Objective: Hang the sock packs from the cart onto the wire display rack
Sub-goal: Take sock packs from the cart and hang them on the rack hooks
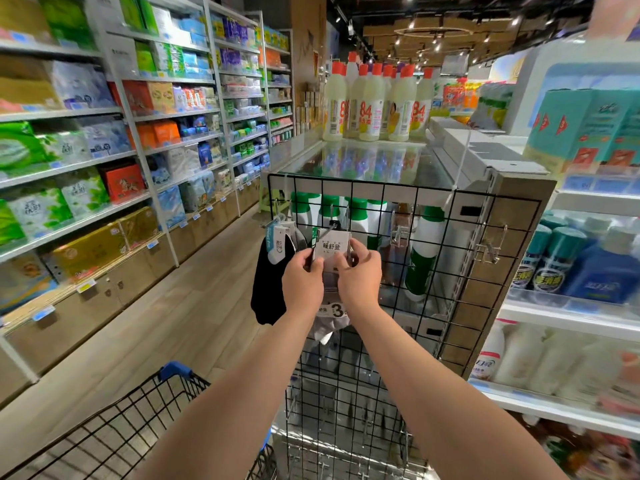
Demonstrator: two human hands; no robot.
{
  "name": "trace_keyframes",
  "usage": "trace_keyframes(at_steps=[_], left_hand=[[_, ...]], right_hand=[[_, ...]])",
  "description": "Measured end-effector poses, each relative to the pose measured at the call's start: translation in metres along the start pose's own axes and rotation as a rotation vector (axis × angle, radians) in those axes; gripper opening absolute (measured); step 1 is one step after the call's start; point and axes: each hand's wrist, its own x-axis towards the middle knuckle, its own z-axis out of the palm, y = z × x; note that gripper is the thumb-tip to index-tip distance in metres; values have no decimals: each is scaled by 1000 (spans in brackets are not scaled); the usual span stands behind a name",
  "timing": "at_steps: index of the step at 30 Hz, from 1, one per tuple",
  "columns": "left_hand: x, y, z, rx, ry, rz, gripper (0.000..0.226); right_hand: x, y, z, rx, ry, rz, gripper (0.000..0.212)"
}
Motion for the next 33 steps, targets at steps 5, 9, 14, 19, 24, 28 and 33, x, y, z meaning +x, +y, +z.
trace_keyframes(at_steps=[5,9,14,19,24,28,33], left_hand=[[2,-3,6,63,-27,-16,42],[0,-6,7,64,-27,-24,44],[-7,-9,2,40,-29,-3,44],[-27,-30,-13,65,-11,60,30],[-69,-89,-46,125,-125,-66,22],[-116,-156,-92,255,-202,-212,21],[-161,-242,-164,320,-148,-472,22]], right_hand=[[-3,11,5,-127,32,0,36],[-4,17,3,-125,-1,22,41],[-10,22,-2,-112,16,3,45],[-47,47,-8,-80,-3,-55,8],[-92,87,4,-186,-365,99,18],[-137,127,30,-282,-558,227,18],[-204,166,82,-402,-794,320,18]])
